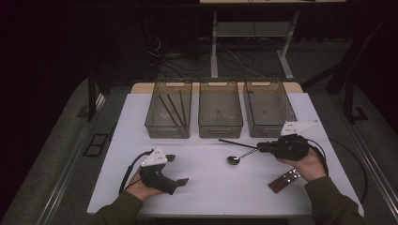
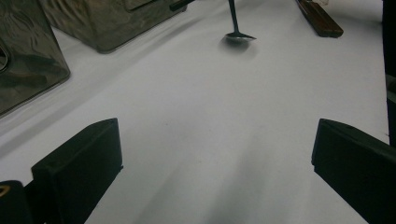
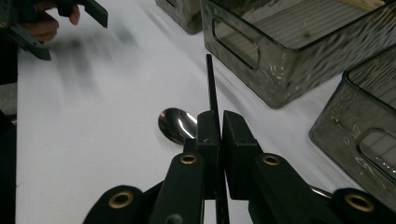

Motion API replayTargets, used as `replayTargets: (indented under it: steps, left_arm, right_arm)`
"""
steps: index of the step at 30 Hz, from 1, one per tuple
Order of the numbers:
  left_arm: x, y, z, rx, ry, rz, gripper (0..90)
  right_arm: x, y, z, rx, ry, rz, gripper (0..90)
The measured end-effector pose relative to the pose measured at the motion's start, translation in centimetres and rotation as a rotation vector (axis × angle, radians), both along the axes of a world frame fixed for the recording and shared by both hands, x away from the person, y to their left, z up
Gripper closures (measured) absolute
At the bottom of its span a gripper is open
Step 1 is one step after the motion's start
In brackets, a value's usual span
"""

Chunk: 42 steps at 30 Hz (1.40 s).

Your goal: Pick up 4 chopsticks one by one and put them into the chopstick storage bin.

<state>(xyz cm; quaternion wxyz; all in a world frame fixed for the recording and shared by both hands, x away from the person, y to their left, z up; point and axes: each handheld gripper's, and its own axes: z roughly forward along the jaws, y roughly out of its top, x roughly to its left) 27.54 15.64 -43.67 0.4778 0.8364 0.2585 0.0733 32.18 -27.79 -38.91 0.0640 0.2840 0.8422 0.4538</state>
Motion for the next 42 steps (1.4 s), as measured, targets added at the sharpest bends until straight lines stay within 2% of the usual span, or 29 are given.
replayTargets:
  steps: [14,18,21,27,32,36,42]
  left_arm:
    - [0.0,0.0,-0.1,-0.004,0.001,0.004,0.8]
    - [0.1,0.6,0.1,-0.005,-0.005,0.008,0.9]
    - [0.2,1.3,0.1,-0.003,-0.012,0.008,0.9]
    - [0.2,2.5,-0.4,0.006,-0.002,0.022,0.4]
    - [0.3,2.4,-0.4,-0.002,0.002,0.011,0.4]
    - [0.3,2.4,-0.4,-0.009,0.01,0.021,0.4]
    - [0.4,2.5,-0.5,-0.002,0.007,0.015,0.4]
  right_arm:
    - [0.1,0.8,1.4,0.065,-0.005,-0.007,85.4]
    - [0.2,1.0,1.8,0.086,-0.008,-0.02,85.4]
    - [0.3,1.2,1.9,0.089,-0.012,-0.027,85.4]
    - [0.9,1.8,2.1,0.098,-0.009,-0.046,85.4]
    - [1.5,2.4,2.5,0.112,-0.016,-0.052,85.4]
    - [1.8,3.1,3.1,0.12,-0.026,-0.063,85.4]
    - [2.5,4.1,3.6,0.126,-0.04,-0.079,85.4]
